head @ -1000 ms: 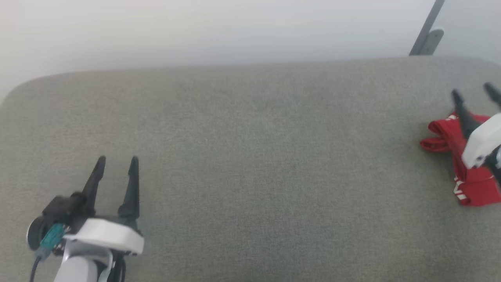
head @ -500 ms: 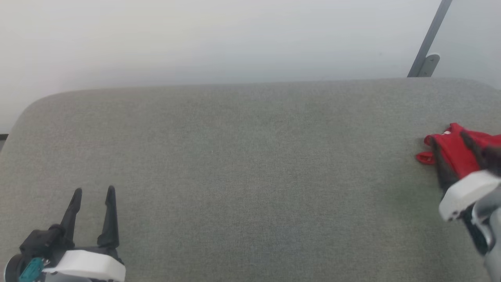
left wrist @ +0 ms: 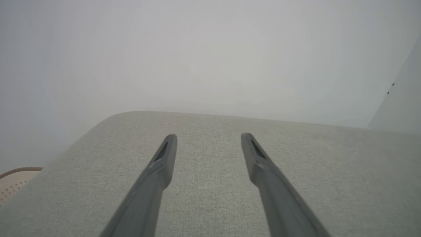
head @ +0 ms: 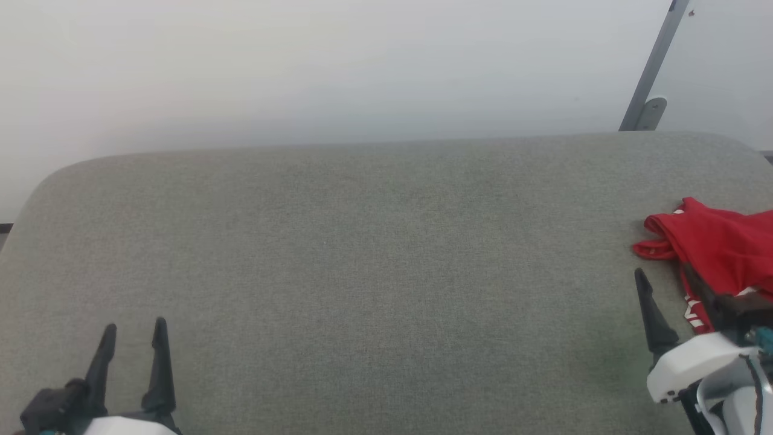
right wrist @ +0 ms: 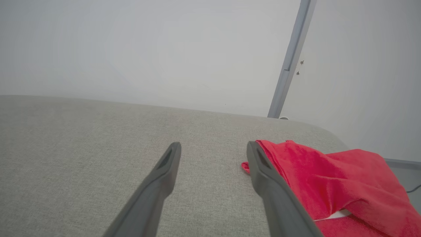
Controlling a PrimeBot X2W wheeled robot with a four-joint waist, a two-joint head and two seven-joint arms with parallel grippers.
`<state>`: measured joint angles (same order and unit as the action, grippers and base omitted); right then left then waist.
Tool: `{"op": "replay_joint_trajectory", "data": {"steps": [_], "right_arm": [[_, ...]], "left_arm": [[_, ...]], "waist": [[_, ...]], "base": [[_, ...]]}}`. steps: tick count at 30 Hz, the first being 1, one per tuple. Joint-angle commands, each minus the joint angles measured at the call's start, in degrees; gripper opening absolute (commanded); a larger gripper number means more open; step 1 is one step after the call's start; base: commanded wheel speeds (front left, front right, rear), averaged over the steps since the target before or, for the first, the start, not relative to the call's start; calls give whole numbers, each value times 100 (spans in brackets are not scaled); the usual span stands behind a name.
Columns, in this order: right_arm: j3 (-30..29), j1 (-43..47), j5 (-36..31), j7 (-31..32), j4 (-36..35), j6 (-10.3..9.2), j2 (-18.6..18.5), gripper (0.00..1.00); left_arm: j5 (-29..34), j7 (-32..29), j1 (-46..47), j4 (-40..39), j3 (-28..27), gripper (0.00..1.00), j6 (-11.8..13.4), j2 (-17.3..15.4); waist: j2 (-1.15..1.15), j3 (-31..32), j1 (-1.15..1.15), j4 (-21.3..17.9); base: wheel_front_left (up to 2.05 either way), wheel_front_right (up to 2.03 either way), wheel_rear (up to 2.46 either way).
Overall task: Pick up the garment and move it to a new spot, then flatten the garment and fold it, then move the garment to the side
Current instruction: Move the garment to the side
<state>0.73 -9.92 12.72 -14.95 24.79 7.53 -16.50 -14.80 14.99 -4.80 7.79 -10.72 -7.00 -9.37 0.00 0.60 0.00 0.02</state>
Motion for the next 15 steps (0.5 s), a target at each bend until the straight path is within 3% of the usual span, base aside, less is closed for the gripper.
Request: {"op": "replay_joint_trajectory", "data": {"steps": [1, 15], "right_arm": [[-60, 109, -42, -24, -62, -9, 70, 100], [-293, 543, -328, -25, -416, -9, 378, 100]], "left_arm": [[3, 25, -91, -27, -26, 100, -22, 31], [-45, 25, -250, -68, -91, 100, -46, 110]], "waist": [[0, 12, 0, 1], [0, 57, 0, 43]], "base": [[0, 0, 0], [0, 0, 0]]}}
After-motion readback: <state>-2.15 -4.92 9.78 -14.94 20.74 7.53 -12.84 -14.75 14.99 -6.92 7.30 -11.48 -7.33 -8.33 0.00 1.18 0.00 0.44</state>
